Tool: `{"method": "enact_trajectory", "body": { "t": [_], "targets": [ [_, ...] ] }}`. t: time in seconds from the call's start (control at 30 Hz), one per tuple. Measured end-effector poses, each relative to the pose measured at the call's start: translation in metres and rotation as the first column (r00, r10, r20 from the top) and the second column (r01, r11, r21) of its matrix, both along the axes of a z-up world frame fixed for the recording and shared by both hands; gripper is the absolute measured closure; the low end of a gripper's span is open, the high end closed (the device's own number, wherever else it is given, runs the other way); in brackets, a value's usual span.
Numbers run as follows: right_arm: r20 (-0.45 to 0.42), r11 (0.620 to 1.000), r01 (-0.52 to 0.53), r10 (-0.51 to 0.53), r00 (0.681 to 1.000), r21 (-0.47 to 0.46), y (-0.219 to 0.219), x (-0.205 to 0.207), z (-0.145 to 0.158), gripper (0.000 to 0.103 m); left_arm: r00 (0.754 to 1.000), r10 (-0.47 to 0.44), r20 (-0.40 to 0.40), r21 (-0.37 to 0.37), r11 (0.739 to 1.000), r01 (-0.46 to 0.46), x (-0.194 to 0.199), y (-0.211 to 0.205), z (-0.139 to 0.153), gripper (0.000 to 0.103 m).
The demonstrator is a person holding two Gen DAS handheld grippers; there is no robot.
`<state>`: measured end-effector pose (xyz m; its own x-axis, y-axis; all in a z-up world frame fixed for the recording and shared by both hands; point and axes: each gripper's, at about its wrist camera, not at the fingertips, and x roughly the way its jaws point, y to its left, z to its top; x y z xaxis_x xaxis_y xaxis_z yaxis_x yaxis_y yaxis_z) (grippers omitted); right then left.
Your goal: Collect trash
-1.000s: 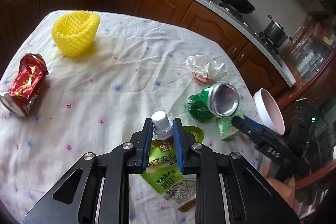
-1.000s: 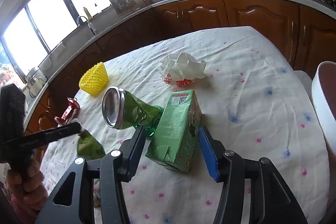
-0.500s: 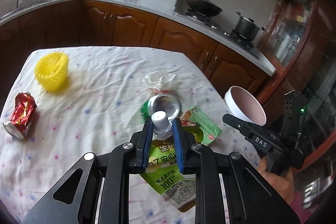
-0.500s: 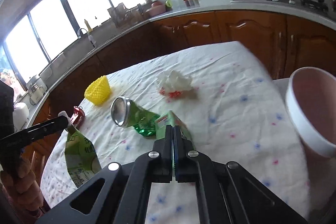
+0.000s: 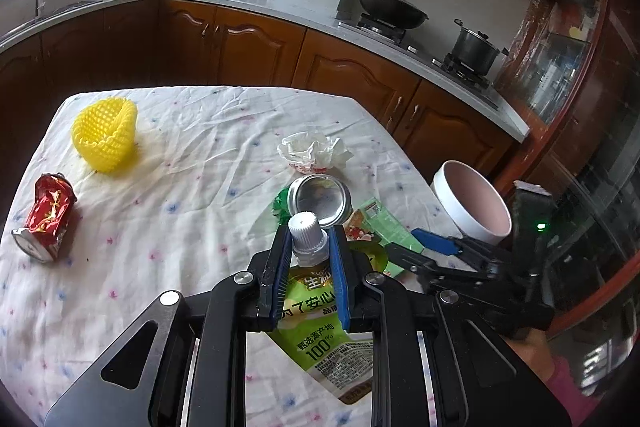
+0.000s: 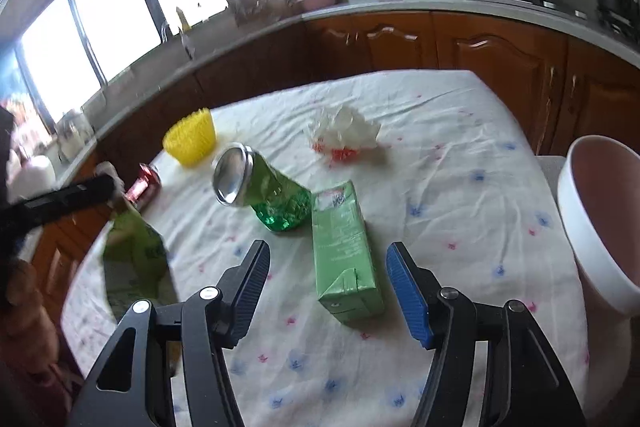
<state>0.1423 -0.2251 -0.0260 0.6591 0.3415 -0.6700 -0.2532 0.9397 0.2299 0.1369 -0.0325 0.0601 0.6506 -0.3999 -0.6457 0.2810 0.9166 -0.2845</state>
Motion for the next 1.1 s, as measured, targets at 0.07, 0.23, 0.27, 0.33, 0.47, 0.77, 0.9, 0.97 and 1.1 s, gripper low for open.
{"method": "enact_trajectory", "body": {
  "t": [0.07, 0.23, 0.27, 0.33, 0.47, 0.77, 0.9, 0.97, 1.1],
  "targets": [
    [-0.022, 1.000, 0.006, -0.006, 1.000, -0.007, -0.001, 0.004, -0.006, 0.070, 1.000, -0.004, 0.002, 0.001, 1.000, 0.004, 0.000, -0.001, 0.000, 0.086],
    [0.010, 0.998, 0.058, -0.058, 0.998, 0.039, -0.024, -0.008, 0.003, 0.069, 1.000, -0.027, 0.014, 0.002, 1.000, 0.027, 0.002, -0.013, 0.005, 0.086],
    [0.017, 0.996, 0.069, -0.070, 0.997, 0.053, -0.030, -0.010, 0.006, 0.069, 0.999, -0.034, 0.017, 0.000, 0.999, 0.034, 0.003, -0.017, 0.006, 0.086],
    [0.034, 0.992, 0.097, -0.100, 0.994, 0.075, -0.045, -0.016, 0.013, 0.070, 0.998, -0.051, 0.024, -0.002, 0.999, 0.051, 0.006, -0.027, 0.008, 0.086],
    [0.058, 0.980, 0.152, -0.160, 0.985, 0.124, -0.077, -0.029, 0.026, 0.070, 0.996, -0.086, 0.035, -0.004, 0.996, 0.087, 0.011, -0.050, 0.012, 0.086],
    [0.093, 0.950, 0.267, -0.284, 0.954, 0.160, -0.135, -0.056, 0.042, 0.070, 0.986, -0.163, 0.046, -0.011, 0.986, 0.163, 0.023, -0.103, 0.020, 0.086],
    [0.098, 0.937, 0.308, -0.326, 0.940, 0.166, -0.154, -0.063, 0.045, 0.070, 0.980, -0.191, 0.056, -0.011, 0.981, 0.192, 0.027, -0.124, 0.024, 0.085],
    [0.099, 0.930, 0.325, -0.344, 0.934, 0.170, -0.163, -0.066, 0.046, 0.070, 0.977, -0.205, 0.060, -0.012, 0.979, 0.206, 0.030, -0.135, 0.027, 0.086],
    [0.107, 0.915, 0.361, -0.383, 0.918, 0.180, -0.183, -0.072, 0.050, 0.070, 0.971, -0.226, 0.072, -0.011, 0.974, 0.228, 0.036, -0.157, 0.035, 0.085]
  ]
}}
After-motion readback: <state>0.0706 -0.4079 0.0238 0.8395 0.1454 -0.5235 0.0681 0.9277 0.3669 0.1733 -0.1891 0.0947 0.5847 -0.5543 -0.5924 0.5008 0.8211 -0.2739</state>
